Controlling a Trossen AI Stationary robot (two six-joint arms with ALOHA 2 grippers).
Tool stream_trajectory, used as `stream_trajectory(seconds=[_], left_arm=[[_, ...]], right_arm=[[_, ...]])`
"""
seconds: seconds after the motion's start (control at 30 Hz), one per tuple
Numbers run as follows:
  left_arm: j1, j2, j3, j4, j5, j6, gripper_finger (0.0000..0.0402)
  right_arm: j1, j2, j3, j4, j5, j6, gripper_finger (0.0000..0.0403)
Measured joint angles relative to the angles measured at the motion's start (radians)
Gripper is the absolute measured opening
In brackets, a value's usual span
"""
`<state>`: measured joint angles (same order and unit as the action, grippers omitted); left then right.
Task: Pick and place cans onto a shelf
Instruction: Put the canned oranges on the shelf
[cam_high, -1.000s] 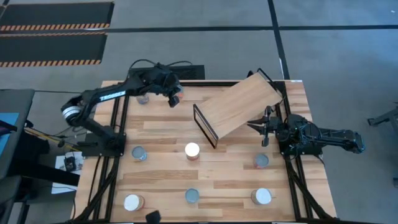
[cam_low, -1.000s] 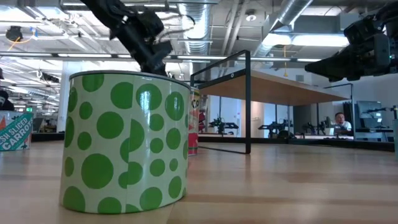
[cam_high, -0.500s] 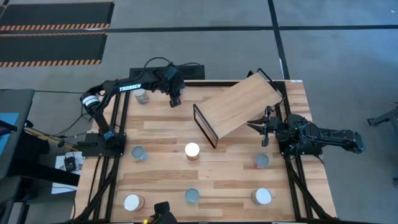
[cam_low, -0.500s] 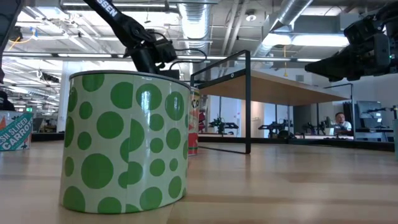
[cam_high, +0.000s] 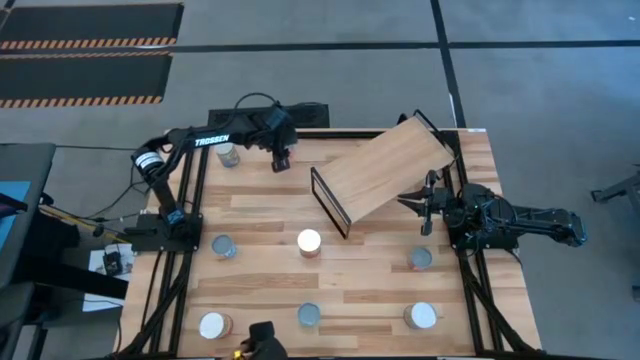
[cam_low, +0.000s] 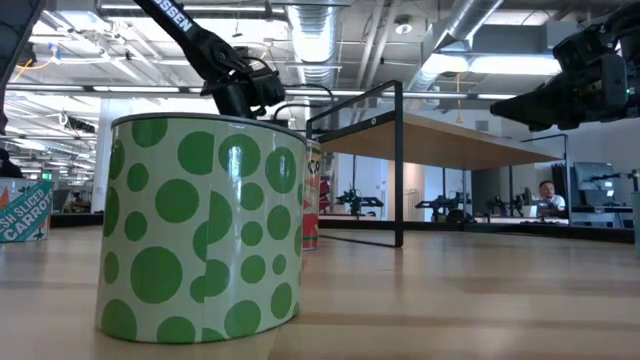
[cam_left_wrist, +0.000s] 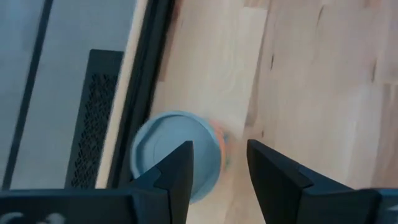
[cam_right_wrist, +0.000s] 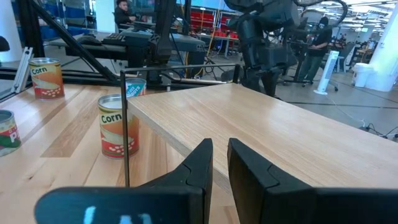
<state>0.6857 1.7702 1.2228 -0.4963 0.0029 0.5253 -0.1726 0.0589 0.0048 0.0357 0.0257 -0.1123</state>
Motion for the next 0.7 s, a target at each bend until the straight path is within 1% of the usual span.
stream_trajectory(seconds=[0.03, 0.1, 0.23, 0.37, 0.47, 0.6, 0.63, 0.7], left_arm=[[0.0, 0.005, -0.002, -0.006, -0.002, 0.005, 0.0142], [-0.005, 0.028, -0.001, 0.028, -0.039, 0.015, 0.0142], [-0.005, 0.061, 0.0, 0.057, -0.057, 0.02, 0.0142], [-0.003, 0.094, 0.001, 0.049, -0.089, 0.033, 0.0135], [-0.003, 0.099, 0.002, 0.051, -0.098, 0.044, 0.0102], [-0.006, 0.092, 0.004, 0.04, -0.098, 0.069, 0.0029], [-0.006, 0.091, 0.008, 0.031, -0.097, 0.069, 0.0016], [-0.005, 0.084, 0.02, 0.008, -0.091, 0.069, 0.001]], right_arm=[[0.0, 0.0, 0.0, 0.0, 0.0, 0.0, 0.0076], [0.0, 0.0, 0.0, 0.0, 0.0, 0.0, 0.0076], [0.0, 0.0, 0.0, 0.0, 0.0, 0.0, 0.0076], [0.0, 0.0, 0.0, 0.0, 0.0, 0.0, 0.0076], [0.0, 0.0, 0.0, 0.0, 0.0, 0.0, 0.0076], [0.0, 0.0, 0.0, 0.0, -0.001, 0.0, 0.0076], [0.0, 0.0, 0.0, 0.0, 0.0, 0.0, 0.0076], [0.0, 0.0, 0.0, 0.0, 0.0, 0.0, 0.0076]])
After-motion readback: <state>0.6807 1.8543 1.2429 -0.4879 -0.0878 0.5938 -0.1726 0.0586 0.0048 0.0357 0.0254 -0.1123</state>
